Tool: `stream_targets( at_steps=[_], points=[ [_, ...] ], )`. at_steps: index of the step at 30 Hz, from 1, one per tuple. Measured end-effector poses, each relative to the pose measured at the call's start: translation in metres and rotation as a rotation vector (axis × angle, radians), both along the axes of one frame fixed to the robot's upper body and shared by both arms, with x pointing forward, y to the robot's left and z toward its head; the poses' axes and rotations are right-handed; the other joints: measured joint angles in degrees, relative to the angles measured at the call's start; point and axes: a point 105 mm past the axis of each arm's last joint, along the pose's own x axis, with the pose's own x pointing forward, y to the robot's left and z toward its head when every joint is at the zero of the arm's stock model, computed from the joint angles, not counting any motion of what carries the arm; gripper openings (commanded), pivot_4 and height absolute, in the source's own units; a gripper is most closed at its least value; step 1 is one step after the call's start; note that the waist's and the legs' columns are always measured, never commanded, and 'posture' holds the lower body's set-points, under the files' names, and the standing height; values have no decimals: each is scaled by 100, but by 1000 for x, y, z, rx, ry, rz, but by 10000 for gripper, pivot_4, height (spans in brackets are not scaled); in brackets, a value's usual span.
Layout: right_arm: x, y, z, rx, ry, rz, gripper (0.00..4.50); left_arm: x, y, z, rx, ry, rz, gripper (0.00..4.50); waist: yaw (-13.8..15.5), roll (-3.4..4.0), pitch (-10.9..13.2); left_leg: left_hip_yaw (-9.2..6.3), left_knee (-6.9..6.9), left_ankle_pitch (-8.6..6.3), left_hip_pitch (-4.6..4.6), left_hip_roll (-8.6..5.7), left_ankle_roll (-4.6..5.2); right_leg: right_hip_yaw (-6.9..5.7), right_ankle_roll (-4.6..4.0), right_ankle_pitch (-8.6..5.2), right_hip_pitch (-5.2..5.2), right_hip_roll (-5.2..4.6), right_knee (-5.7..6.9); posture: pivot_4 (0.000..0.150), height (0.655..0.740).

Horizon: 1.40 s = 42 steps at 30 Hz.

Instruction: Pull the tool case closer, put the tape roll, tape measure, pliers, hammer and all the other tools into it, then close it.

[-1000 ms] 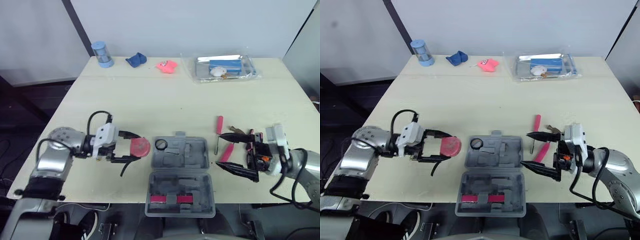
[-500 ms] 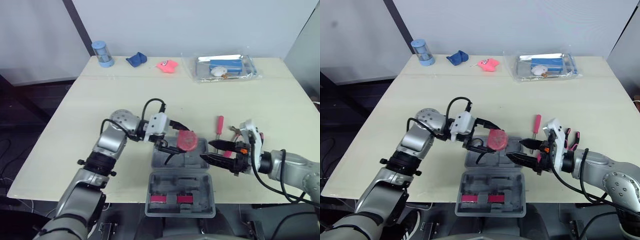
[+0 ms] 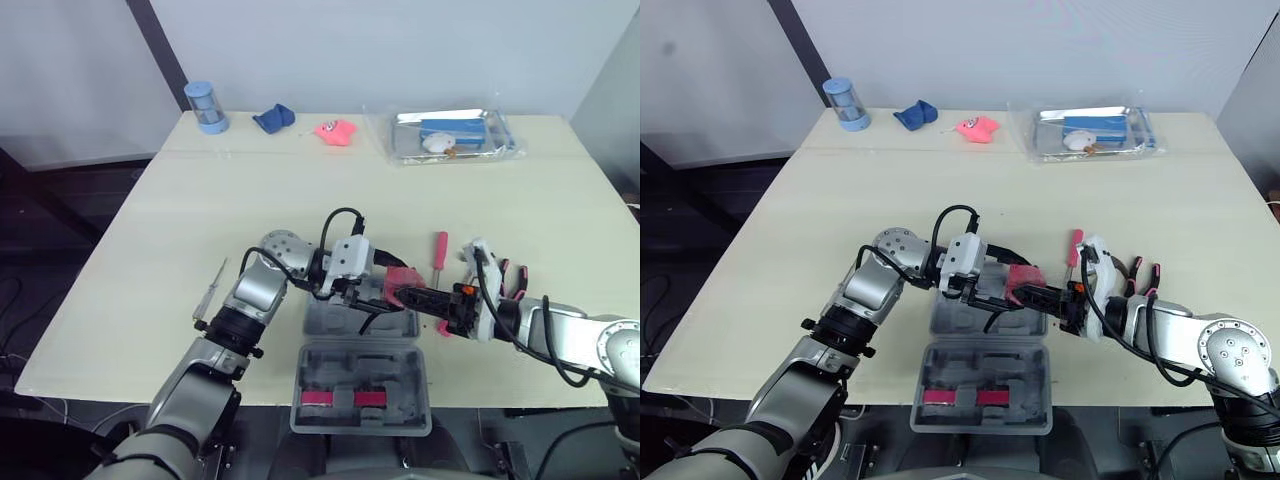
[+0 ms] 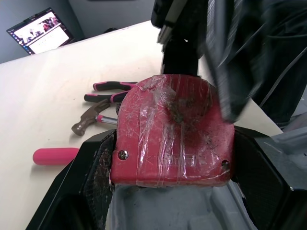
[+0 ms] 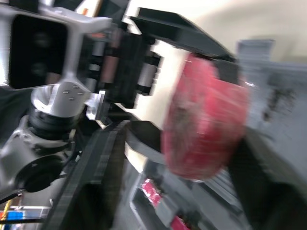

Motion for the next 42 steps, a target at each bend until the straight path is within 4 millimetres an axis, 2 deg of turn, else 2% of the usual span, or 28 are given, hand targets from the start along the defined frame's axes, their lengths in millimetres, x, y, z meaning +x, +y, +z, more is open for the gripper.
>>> stream_targets(
  at_steps=[2,6,9,13,17,19,21,23,25,27,31,40,41,42],
  points=[
    [1,0,2,30,15,-11,6416,0,0,1,-3,-16,0,30673,0,0,0,-1,0,0,-1,0,0,-1,0,0,0,0,0,1500,7400],
    [0,2,1,42,33,-9,5852,-1,1,2,2,-8,-12,30673,-1,0,0,-2,0,0,-1,0,0,-2,0,0,0,0,-1,1500,7400],
    [-4,1,0,42,38,-1,5368,-2,1,2,-8,16,-16,44775,1,0,0,-2,0,0,-2,0,0,-2,0,0,0,0,-2,1500,7400],
    [-10,-8,-2,25,44,5,4903,-4,10,4,-20,64,-19,45000,0,1,0,-4,0,0,-2,0,0,-4,0,0,0,0,-3,1500,7400],
    [-22,-33,-6,1,64,-1,4903,-13,40,10,-19,132,-47,45000,-3,2,1,-6,-4,0,-2,1,0,-6,-1,-1,0,1,-3,1500,7400],
    [-27,-41,-10,-9,74,3,4903,-18,46,14,-30,146,-58,45000,7,2,1,-6,-2,0,-1,1,0,-6,-1,-1,1,0,-4,1500,7400],
    [-35,-53,-20,-29,101,-1,4903,-29,58,18,-22,179,-79,45000,8,2,1,-6,-4,0,-2,1,1,-6,-1,-1,1,0,-6,1500,7400],
    [-45,-70,-39,-66,167,-25,4903,-39,78,21,-1,223,-60,45000,6,3,3,-5,-6,-1,-2,1,1,-6,-2,-2,-1,0,-5,1500,7400],
    [-47,-73,-44,-73,185,-23,4903,-41,81,25,-9,223,-59,45000,12,4,3,-4,-1,-1,1,1,1,-5,-1,-1,1,0,-2,1500,7400],
    [-53,-79,-49,-77,186,-11,4902,-54,82,27,-2,235,-97,45000,17,4,4,-2,-2,0,2,2,1,-3,-1,-2,2,1,-5,1500,7400],
    [-57,-99,-75,-151,250,-50,4902,-69,98,25,39,269,-79,45000,5,5,6,0,-6,-1,1,3,1,-3,-1,-2,-1,0,-6,1500,7400],
    [-42,-87,-98,-172,260,-13,4902,-84,99,25,60,265,-104,45000,20,7,12,3,-6,-1,0,4,1,-1,-1,-2,-1,1,-8,1500,7400],
    [-42,-86,-98,-171,260,-11,12902,-85,100,25,62,266,-103,45000,20,7,12,3,-6,-1,1,4,1,-1,-1,-2,-1,1,-8,1500,7400],
    [-42,-86,-99,-176,256,-7,16227,-87,101,24,67,266,-102,45000,17,7,12,2,-6,-1,2,4,1,-1,-1,-2,-1,1,-8,1500,7400]
  ],
)
